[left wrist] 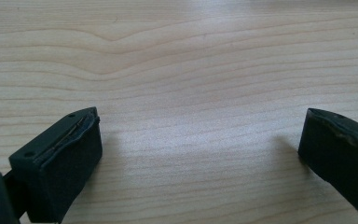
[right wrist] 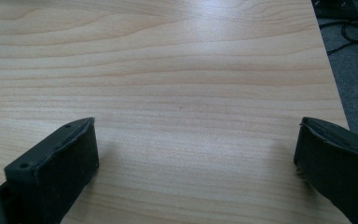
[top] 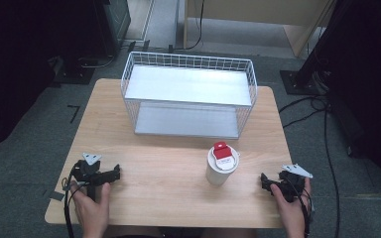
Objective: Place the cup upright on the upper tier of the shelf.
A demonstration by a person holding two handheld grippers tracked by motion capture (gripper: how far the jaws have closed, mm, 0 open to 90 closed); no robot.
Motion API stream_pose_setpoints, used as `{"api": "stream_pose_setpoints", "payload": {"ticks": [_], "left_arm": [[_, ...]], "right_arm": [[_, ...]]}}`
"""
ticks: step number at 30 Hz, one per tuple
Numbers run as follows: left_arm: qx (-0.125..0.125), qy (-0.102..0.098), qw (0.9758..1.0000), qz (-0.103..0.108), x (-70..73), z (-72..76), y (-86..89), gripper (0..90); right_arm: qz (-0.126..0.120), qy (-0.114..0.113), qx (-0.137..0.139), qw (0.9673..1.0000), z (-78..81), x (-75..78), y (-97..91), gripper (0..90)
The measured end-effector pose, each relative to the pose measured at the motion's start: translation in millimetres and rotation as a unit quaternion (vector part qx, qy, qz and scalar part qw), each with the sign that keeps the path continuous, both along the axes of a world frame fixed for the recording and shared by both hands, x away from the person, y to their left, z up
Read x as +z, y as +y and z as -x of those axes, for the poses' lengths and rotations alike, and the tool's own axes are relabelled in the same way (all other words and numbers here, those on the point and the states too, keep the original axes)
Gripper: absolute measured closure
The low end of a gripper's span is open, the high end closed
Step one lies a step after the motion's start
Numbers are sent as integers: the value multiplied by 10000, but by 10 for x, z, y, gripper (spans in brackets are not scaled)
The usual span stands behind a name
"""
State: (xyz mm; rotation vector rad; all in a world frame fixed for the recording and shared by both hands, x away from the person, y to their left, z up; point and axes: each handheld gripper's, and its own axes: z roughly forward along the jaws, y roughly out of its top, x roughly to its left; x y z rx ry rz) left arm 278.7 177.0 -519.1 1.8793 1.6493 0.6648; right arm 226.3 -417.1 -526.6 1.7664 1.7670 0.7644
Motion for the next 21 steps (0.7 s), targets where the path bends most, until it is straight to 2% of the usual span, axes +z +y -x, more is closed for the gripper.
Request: {"api": "stream_pose_setpoints", "payload": {"ticks": [4, 8, 10, 17, 18, 21], "left_arm": [[1, 0, 10000, 2, 0, -1, -1, 0], [0, -6, 10000, 13, 0, 0, 2, 0], [-3, -7, 10000, 12, 0, 0, 3, 0], [-1, 0, 10000, -1, 0, 0, 1, 0], [-1, 0, 10000, 0, 0, 0, 1, 0], [0, 1, 10000, -1, 0, 0, 0, 0]], "right_arm": [[0, -1, 98, 10000, 26, 1, 4, 0], [-179, -74, 209, 9996, 90, 14, 61, 26], [-175, -100, 247, 9995, 107, 22, 87, 29], [-208, -198, 410, 9987, 155, 85, 324, 30], [-182, -200, 588, 9979, 162, 96, 404, 30], [-201, -219, 697, 9971, 181, 99, 460, 30]]}}
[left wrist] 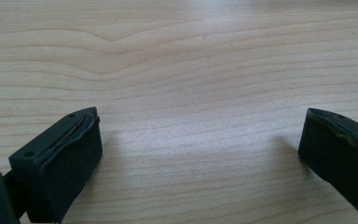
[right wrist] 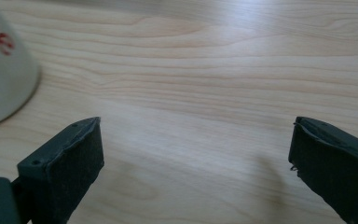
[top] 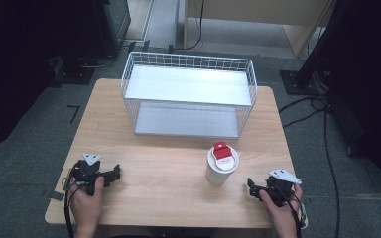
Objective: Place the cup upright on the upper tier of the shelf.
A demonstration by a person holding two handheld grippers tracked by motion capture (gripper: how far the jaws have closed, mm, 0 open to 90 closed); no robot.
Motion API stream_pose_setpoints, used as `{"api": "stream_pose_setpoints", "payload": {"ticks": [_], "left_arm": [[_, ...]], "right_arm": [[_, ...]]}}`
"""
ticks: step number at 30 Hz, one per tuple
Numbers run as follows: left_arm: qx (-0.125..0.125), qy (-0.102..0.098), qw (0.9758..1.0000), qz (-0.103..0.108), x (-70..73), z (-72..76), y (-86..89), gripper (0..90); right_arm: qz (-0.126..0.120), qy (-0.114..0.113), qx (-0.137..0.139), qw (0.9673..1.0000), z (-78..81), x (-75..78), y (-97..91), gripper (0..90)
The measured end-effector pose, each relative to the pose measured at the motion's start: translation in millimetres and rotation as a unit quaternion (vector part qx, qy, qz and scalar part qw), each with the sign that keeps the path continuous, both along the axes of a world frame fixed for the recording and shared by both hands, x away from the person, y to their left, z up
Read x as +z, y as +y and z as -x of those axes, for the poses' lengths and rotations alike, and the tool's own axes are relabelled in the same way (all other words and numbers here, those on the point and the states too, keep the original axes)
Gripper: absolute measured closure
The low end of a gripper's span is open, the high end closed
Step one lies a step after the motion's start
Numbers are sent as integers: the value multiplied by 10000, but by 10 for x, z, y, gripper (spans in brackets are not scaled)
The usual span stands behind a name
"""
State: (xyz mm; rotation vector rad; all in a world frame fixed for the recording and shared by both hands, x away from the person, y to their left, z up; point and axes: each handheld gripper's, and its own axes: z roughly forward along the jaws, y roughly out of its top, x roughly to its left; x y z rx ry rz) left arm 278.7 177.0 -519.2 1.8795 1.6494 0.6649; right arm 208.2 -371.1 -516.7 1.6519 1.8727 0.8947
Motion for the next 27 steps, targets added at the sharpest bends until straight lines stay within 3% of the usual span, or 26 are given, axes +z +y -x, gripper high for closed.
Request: {"api": "stream_pose_setpoints", "payload": {"ticks": [9, 13, 18, 19, 27], "left_arm": [[0, -3, 10000, 1, 0, 1, 0, 0], [0, -2, 10000, 1, 0, 0, 0, 0], [-8, 4, 10000, -7, 1, 1, 1, 0], [-5, 1, 10000, -5, 0, 1, 1, 0], [0, -3, 10000, -2, 0, 1, 0, 0]], "right_arm": [[-359, -109, 312, 9988, 65, 39, 154, 70], [-563, -163, 739, 9955, 88, 57, 301, 102], [-657, -290, 961, 9928, 110, 85, 425, 102], [-782, -333, 1104, 9902, 113, 102, 479, 102], [-1193, -543, 1188, 9842, 92, 176, 662, 105]]}}
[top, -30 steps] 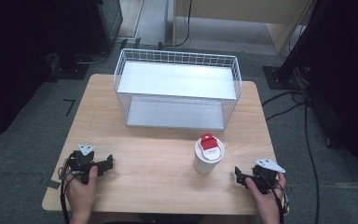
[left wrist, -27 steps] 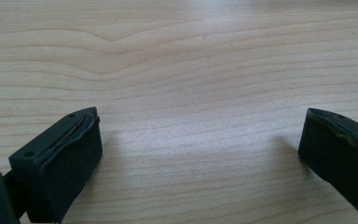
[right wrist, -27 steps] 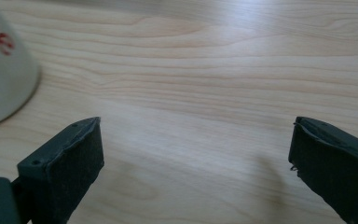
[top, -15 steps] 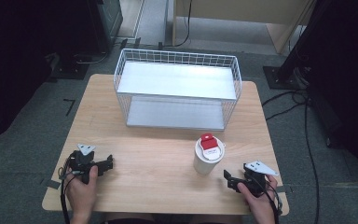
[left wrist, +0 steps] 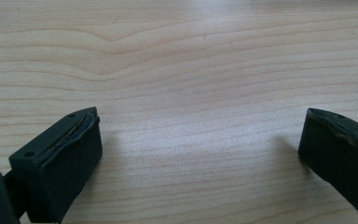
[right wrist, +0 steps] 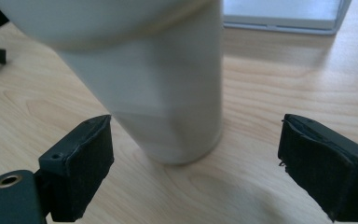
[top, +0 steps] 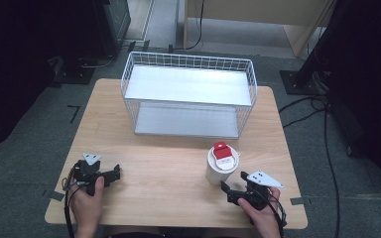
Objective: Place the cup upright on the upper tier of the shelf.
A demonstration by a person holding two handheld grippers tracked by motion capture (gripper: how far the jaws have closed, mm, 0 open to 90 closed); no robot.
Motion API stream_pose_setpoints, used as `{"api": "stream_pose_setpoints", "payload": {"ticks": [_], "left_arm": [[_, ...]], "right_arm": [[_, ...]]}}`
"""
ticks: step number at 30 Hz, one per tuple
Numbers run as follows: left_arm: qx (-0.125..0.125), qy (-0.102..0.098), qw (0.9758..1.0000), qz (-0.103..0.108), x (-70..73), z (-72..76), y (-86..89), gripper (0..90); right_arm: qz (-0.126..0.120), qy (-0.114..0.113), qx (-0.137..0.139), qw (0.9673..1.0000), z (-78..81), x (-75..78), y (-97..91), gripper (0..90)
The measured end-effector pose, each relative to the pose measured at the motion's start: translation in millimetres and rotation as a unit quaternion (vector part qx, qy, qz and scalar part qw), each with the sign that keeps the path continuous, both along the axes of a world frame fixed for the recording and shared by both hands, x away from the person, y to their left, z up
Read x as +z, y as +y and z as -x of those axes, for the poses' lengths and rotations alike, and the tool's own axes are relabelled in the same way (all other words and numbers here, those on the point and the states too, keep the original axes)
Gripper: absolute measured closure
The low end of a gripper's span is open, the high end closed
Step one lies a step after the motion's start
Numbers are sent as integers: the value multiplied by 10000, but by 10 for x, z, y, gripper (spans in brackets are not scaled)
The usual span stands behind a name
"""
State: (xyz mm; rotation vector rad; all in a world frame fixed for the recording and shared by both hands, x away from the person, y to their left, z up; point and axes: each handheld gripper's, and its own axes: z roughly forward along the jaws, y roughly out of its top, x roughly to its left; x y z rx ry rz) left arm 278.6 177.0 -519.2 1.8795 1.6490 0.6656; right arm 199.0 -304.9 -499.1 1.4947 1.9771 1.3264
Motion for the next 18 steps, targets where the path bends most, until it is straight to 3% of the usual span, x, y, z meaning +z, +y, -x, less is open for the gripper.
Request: {"api": "stream_pose_setpoints", "payload": {"ticks": [4, 10, 18], "left_arm": [[-4, 4, 10000, -3, 0, 0, 1, 0], [-3, 3, 10000, -2, 0, 0, 1, 0], [1, 4, 10000, 5, 0, 0, 0, 0]], "right_arm": [[-238, -142, 65, 9996, -38, 22, 84, 117], [-186, -194, -21, 9996, -90, 18, 207, 116], [-40, -483, -267, 9985, -141, 21, 374, 109]]}}
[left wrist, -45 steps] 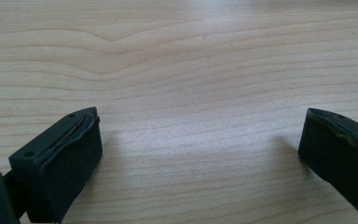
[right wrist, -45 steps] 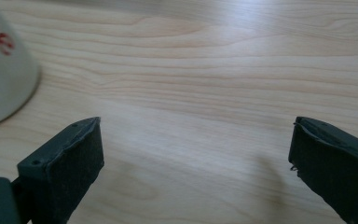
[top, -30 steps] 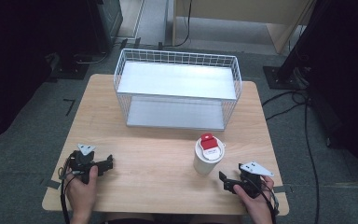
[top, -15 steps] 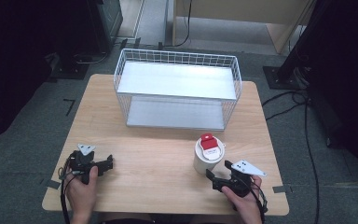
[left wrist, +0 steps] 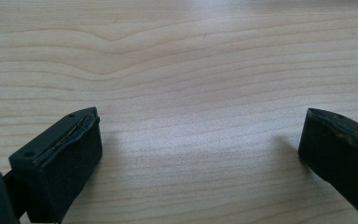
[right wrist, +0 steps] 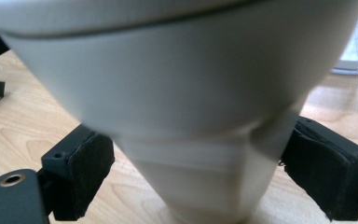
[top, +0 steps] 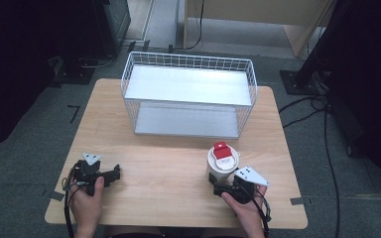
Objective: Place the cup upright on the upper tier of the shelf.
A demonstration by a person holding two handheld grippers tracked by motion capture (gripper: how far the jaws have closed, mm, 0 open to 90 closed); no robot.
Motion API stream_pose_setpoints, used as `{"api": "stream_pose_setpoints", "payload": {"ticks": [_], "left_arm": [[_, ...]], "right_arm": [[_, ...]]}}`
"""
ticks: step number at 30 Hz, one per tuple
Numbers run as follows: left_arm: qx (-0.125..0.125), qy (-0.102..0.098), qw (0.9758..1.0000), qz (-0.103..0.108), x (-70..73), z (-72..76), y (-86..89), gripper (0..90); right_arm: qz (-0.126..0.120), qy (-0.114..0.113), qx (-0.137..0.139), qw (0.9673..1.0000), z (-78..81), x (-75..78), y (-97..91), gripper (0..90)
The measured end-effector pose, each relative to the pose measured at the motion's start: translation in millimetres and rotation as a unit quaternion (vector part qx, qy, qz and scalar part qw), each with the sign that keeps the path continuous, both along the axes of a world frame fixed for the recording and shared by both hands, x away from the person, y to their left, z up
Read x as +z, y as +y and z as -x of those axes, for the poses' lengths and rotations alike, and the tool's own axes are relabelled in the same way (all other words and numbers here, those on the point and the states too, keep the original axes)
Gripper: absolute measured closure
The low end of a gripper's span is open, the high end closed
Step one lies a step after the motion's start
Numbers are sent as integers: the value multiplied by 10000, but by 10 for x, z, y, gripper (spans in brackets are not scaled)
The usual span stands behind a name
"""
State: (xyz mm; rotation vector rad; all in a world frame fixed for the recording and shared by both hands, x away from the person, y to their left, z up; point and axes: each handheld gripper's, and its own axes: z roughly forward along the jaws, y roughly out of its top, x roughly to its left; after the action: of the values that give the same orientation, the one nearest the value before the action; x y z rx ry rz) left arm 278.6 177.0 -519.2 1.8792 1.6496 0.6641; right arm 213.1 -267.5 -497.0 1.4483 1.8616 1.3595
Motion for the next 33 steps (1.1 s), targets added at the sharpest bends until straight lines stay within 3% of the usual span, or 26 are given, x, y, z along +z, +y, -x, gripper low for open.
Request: {"api": "stream_pose_setpoints", "payload": {"ticks": [6, 20, 29, 31, 33], "left_arm": [[3, -3, 10000, 3, 0, 0, -1, 0], [3, -3, 10000, 2, 0, 0, 0, 0], [-1, 1, 10000, -1, 0, 0, 0, 0], [3, -2, 10000, 3, 0, 0, -1, 0], [4, -3, 10000, 4, 0, 0, -1, 0]], "right_arm": [[172, -211, -97, 9996, -17, 18, 63, 99], [154, -403, -365, 9984, -121, 92, 179, 48], [339, -631, -437, 9965, -93, 82, 191, 87], [242, -685, -465, 9963, -78, 71, 178, 114], [-125, -739, -448, 9962, -59, 52, 165, 117]]}}
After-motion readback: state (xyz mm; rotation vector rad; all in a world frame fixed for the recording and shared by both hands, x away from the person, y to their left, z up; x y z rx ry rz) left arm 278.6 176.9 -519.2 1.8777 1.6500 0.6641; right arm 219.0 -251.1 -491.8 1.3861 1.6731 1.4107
